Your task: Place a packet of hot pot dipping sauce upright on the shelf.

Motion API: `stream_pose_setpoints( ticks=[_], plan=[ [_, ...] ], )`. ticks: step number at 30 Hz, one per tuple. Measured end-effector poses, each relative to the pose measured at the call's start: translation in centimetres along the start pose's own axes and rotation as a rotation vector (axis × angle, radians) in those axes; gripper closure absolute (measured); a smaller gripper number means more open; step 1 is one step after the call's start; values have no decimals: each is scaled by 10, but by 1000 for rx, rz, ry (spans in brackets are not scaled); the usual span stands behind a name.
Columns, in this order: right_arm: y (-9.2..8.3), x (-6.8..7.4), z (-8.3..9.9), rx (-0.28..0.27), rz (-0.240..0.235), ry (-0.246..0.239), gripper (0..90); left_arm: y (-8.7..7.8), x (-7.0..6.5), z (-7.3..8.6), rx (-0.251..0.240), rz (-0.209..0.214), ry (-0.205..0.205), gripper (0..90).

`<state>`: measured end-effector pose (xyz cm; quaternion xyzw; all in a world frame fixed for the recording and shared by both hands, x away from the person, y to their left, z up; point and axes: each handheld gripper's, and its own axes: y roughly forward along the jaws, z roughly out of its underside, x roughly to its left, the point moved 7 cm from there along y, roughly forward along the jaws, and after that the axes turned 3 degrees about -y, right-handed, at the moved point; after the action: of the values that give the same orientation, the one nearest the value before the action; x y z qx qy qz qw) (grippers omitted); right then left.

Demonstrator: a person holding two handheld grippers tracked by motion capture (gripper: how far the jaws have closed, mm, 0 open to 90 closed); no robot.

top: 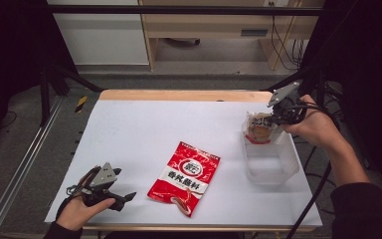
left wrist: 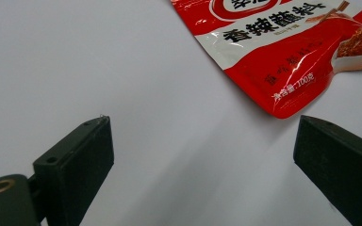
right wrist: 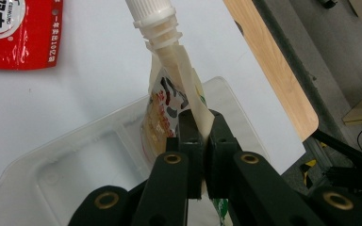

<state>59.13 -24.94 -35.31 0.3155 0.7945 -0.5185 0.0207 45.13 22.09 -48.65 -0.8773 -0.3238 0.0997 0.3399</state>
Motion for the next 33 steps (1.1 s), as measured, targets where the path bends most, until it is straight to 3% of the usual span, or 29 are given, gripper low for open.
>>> stream_pose_setpoints(
  ticks=[33],
  plan=[
    [23, 14, 16, 21, -62, 25, 874, 2, -5, 1, 14, 29, 7, 56]
  ],
)
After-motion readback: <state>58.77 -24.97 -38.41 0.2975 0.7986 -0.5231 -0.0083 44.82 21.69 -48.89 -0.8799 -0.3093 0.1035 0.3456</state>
